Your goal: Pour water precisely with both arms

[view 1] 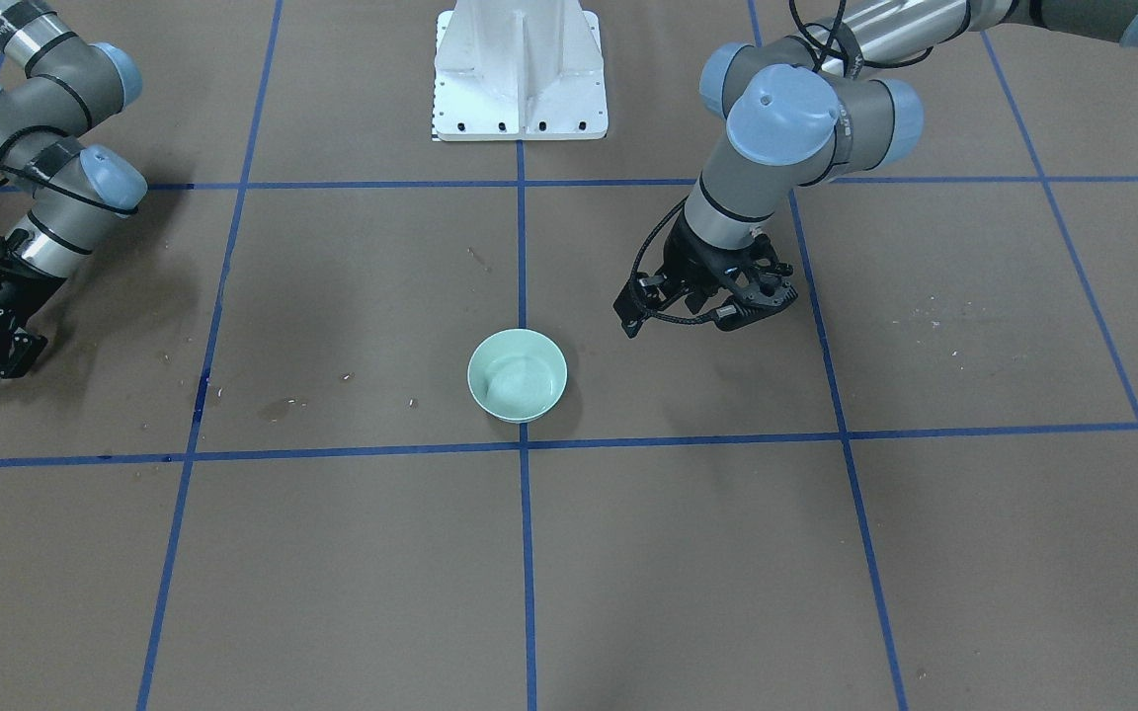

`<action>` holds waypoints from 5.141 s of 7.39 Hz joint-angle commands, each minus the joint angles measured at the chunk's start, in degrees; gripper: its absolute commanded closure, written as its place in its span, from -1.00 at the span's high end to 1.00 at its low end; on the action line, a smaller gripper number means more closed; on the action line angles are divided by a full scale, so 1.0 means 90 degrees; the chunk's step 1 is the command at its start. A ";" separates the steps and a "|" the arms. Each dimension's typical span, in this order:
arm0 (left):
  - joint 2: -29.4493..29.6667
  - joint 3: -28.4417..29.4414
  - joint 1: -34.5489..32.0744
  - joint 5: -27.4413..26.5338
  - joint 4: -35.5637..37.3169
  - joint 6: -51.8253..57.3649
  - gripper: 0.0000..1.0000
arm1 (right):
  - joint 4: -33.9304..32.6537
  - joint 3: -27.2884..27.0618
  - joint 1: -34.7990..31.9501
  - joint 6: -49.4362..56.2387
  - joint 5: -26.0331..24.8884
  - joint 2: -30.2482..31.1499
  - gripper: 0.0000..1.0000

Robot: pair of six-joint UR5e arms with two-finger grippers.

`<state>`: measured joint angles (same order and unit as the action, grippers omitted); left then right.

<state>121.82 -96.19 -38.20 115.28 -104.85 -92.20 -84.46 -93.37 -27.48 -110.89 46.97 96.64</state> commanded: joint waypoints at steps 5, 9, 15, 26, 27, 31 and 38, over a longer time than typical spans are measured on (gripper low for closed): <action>0.0010 -0.0005 0.0006 0.0004 0.0000 0.0000 1.00 | 0.0000 0.0072 -0.0032 -0.0042 -0.0072 -0.0015 0.51; 0.0010 -0.0015 0.0006 0.0004 0.0000 0.0000 1.00 | 0.0000 -0.0055 -0.0285 0.0230 -0.0120 -0.0064 -1.00; -0.0048 -0.0258 -0.0178 0.0023 0.0010 0.0029 1.00 | 0.0562 -0.1539 -0.1554 0.3818 0.0159 -0.0364 -1.00; -0.1113 -0.1509 -0.1029 0.0190 0.1748 0.2900 1.00 | 0.1841 -0.2408 0.0230 0.5378 0.1364 -0.2477 -1.00; -0.1113 -0.1490 -0.1029 0.0190 0.1748 0.2900 1.00 | 0.2049 -0.2350 0.0570 0.5388 0.1102 -0.2524 -1.00; -0.1191 -0.1441 -0.1146 0.0248 0.1748 0.2910 1.00 | 0.2671 -0.2301 0.1168 0.6194 0.1245 -0.2574 -1.00; -0.1309 -0.1451 -0.1146 0.0248 0.1738 0.2910 1.00 | 0.3643 -0.1258 0.0710 0.6950 0.2368 -0.3002 -1.00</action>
<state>110.28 -109.21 -48.51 117.51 -89.18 -66.01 -51.55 -106.82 -20.22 -48.61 66.84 71.04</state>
